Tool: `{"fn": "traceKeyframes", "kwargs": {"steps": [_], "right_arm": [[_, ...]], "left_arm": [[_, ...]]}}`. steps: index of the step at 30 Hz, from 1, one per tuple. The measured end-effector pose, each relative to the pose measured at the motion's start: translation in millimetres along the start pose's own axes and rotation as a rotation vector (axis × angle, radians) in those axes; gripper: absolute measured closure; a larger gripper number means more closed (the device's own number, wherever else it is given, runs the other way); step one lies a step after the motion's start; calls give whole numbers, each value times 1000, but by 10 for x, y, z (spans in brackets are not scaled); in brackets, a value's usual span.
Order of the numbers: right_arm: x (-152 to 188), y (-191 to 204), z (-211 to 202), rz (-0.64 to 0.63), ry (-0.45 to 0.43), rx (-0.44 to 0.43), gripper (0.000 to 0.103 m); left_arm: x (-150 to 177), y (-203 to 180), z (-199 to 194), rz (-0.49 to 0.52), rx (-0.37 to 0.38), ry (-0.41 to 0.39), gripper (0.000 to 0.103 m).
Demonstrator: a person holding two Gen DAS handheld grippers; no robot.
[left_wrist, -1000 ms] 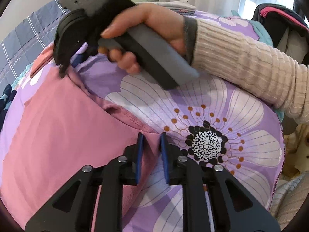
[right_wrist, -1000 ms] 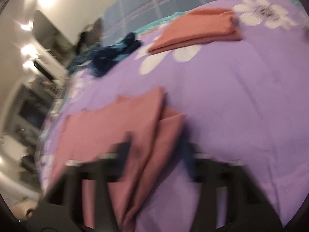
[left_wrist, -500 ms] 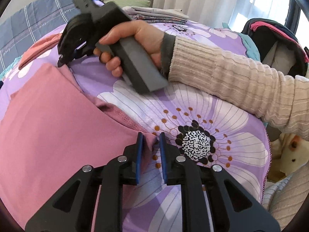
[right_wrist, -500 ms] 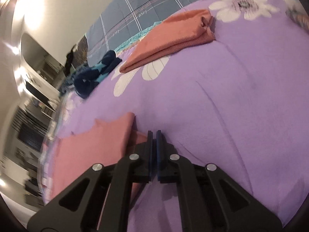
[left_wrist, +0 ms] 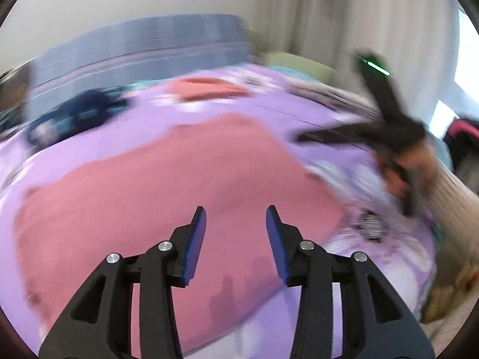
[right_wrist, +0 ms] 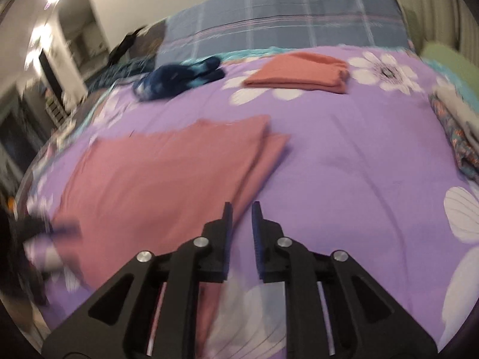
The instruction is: Fold small clothes
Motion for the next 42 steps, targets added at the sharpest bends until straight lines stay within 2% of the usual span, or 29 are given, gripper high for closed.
{"fn": "traceKeyframes", "kwargs": {"steps": [3, 6, 8, 12, 15, 16, 18, 22, 25, 26, 27, 28, 32, 35, 37, 39, 42], "right_arm": [[-15, 640, -48, -129, -17, -33, 81], [31, 1479, -35, -302, -24, -126, 75], [159, 2133, 15, -450, -30, -186, 72], [532, 3160, 221, -678, -12, -265, 66], [711, 3556, 417, -768, 13, -254, 66], [757, 3674, 506, -798, 11, -220, 66], [795, 3777, 664, -844, -13, -123, 60], [820, 3832, 938, -874, 2, -25, 60], [777, 3907, 1021, -892, -34, 51, 61], [738, 3931, 1055, -890, -41, 69, 68], [724, 3949, 1099, -889, -35, 82, 88], [721, 3980, 1152, -888, -23, 87, 98], [721, 4093, 1008, -909, -100, 78, 98], [758, 4048, 1152, -899, -33, 71, 98], [791, 4054, 1153, -903, -33, 75, 98], [794, 4059, 1148, -912, -34, 83, 98], [783, 4046, 1168, -915, -35, 87, 97]], "left_arm": [[185, 625, -356, -140, -120, -35, 53], [485, 1262, -761, -292, -241, -72, 52], [688, 1551, -988, -365, -295, -91, 53], [1080, 1877, -1348, -446, -352, -127, 53], [1337, 2047, -1431, -497, -357, -132, 53], [1404, 2088, -1456, -510, -357, -132, 53], [1528, 2199, -1479, -538, -346, -137, 52], [1613, 2337, -1450, -570, -290, -147, 52], [1609, 2420, -1391, -580, -229, -149, 52], [1598, 2442, -1364, -580, -205, -149, 52], [1591, 2446, -1342, -581, -188, -147, 52], [1587, 2461, -1323, -584, -173, -146, 52], [1537, 2508, -1283, -578, -117, -151, 52], [1416, 2551, -1214, -559, -66, -141, 51], [1266, 2575, -1130, -530, -29, -123, 50], [1058, 2588, -976, -490, 43, -95, 49], [762, 2663, -594, -471, 134, -13, 50]]}}
Point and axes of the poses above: each gripper's, at about its wrist camera, not at the fingertips, and z roughly the way its jaws point, y to its left, x to its underside, the point moved 7 cm from there along z, roughly the way its jaws point, and after that the axes turned 6 degrees about y, right-handed, at the moved point
